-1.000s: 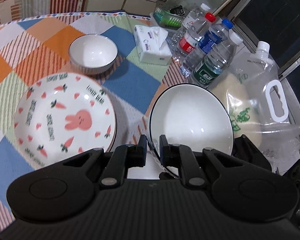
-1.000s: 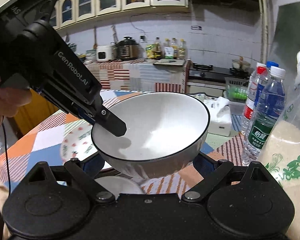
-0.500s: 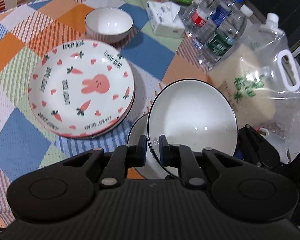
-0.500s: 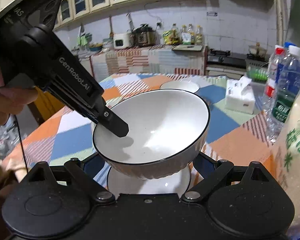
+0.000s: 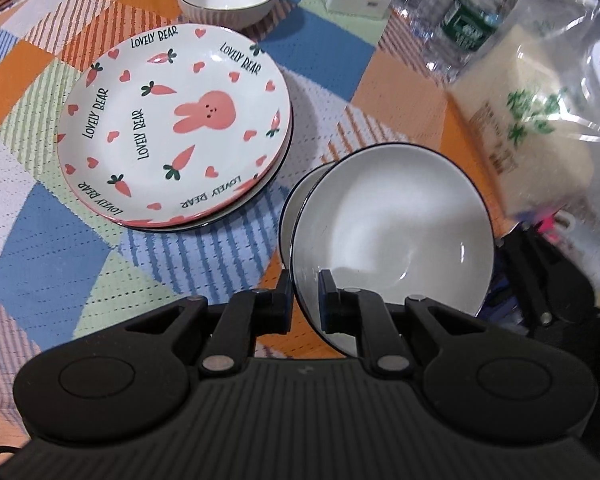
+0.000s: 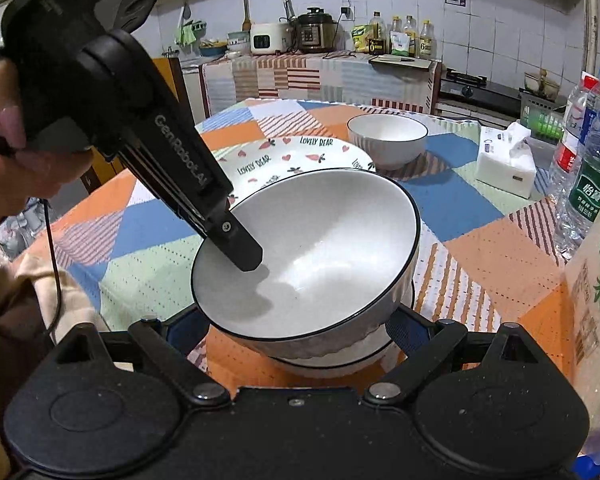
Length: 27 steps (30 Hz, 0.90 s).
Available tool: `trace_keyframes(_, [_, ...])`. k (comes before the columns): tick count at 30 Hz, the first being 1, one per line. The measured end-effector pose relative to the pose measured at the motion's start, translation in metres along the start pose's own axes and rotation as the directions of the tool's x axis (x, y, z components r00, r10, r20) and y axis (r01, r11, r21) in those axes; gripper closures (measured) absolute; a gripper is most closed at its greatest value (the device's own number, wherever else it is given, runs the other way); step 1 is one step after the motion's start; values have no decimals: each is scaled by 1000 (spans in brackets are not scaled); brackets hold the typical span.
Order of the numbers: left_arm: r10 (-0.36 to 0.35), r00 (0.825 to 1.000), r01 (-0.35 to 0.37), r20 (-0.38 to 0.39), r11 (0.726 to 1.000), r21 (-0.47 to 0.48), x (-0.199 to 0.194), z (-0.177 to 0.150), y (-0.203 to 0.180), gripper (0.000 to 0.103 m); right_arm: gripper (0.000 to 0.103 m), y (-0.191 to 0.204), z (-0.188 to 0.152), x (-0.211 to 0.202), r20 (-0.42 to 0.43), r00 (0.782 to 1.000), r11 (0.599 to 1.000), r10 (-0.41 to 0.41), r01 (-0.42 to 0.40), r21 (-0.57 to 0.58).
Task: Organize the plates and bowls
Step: 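Lower the nested bowls into the third white bowl and open both grippers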
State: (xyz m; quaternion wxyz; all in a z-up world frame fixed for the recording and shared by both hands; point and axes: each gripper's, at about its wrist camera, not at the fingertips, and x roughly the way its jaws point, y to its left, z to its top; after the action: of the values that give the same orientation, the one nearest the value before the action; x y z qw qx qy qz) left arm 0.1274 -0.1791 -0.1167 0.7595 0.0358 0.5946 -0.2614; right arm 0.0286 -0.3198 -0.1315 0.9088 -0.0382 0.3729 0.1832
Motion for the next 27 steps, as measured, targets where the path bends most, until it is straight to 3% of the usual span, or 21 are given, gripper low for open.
trace_keyframes(10, [65,998,-65,-2,997,48,8,2,-9,92,8,12,5,9,-71,992,994,-101,98,-46])
trace_keyframes(14, [64,998,-64,-16,998,27,15,3,-6,91,10,18,7,14,-100,982,984,-162,153,-97])
trace_keyframes(27, [28,1000,-28,9,1000,-6,7,3,0,87,10,19,9,5,-117,976,978,-181,166,-129])
